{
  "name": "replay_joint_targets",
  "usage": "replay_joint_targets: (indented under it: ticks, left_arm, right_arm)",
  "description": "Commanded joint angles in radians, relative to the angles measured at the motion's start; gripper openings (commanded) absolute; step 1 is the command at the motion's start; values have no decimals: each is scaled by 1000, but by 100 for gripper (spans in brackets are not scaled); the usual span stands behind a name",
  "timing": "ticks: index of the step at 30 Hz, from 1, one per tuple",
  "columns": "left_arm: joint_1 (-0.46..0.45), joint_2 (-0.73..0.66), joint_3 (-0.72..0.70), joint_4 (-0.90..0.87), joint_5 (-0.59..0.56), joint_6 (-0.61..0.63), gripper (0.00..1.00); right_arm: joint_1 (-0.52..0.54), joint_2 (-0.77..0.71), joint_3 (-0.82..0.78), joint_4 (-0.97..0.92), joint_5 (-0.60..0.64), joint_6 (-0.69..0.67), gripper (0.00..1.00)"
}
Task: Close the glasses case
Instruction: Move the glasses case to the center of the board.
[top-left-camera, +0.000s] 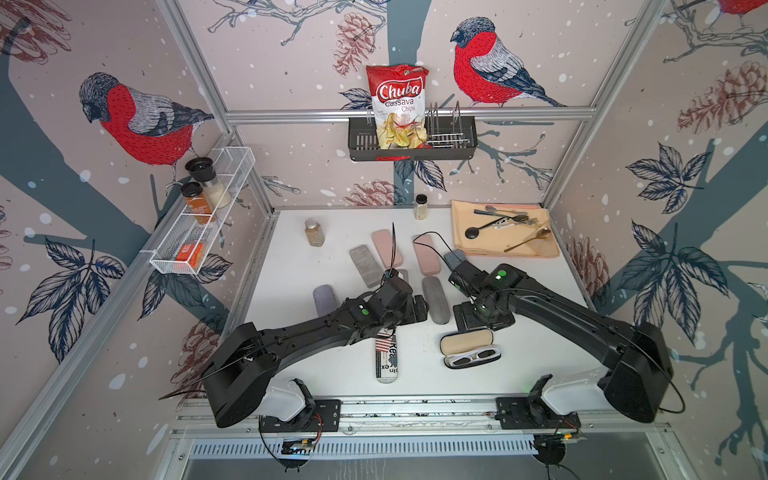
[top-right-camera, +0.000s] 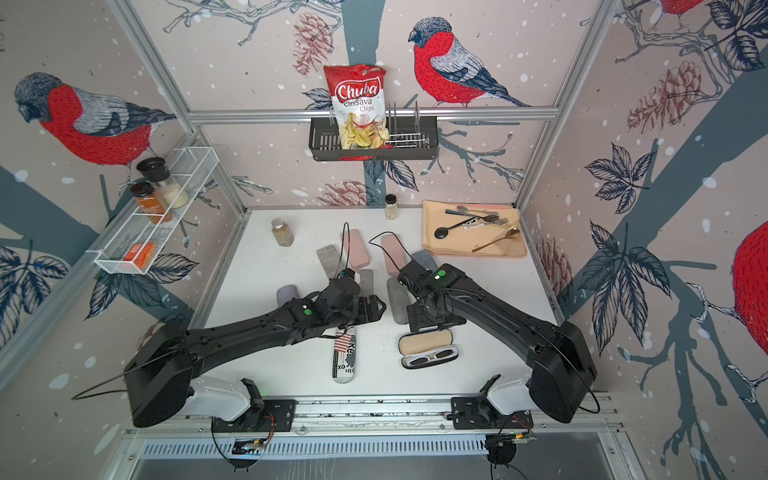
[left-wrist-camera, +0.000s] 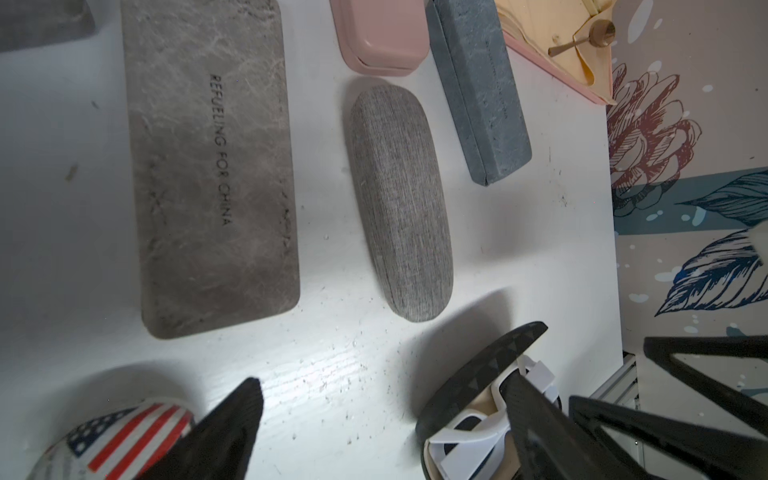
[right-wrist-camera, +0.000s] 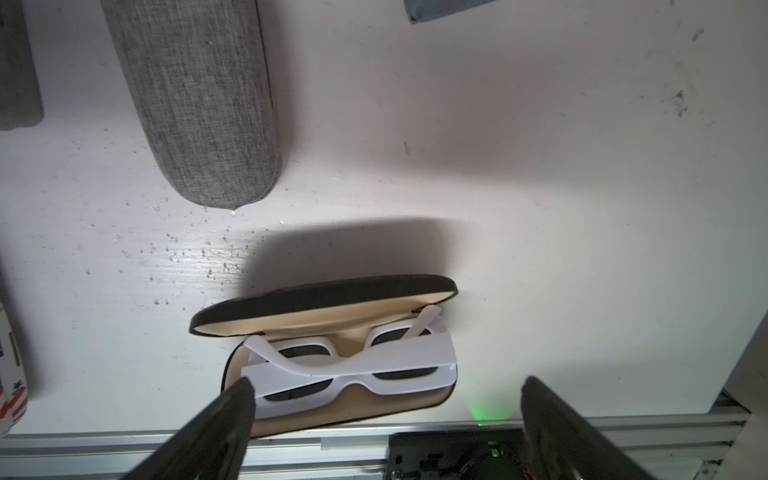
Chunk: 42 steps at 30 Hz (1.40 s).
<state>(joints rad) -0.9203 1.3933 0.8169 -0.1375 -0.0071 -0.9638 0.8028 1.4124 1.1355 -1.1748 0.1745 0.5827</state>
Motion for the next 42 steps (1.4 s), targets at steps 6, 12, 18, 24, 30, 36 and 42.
replay_joint_targets:
  ticks: [6, 12, 18, 24, 30, 36, 42]
  left_arm:
    - [-54, -37, -82, 63, 81, -1, 91]
    - [-78, -83, -164, 130, 139, 14, 82]
    - [-134, -63, -164, 151, 155, 23, 49]
    - [-141, 6, -149, 212, 187, 14, 27]
    - [-143, 72, -109, 240, 190, 14, 37]
    - [-147, 130, -66, 258, 205, 17, 41]
    - [-157, 165, -47, 259, 211, 17, 38]
  right_arm:
    - [0, 16, 0, 5, 79, 41, 99]
    - [-9, -55, -97, 69, 130, 171, 99]
    - [-43, -226, -250, 206, 95, 300, 40]
    - [-64, -323, -365, 266, 46, 331, 42]
    - [-86, -308, -442, 281, 41, 327, 48]
    - [-115, -324, -465, 299, 40, 313, 49]
    - [-129, -372, -481, 287, 50, 322, 50]
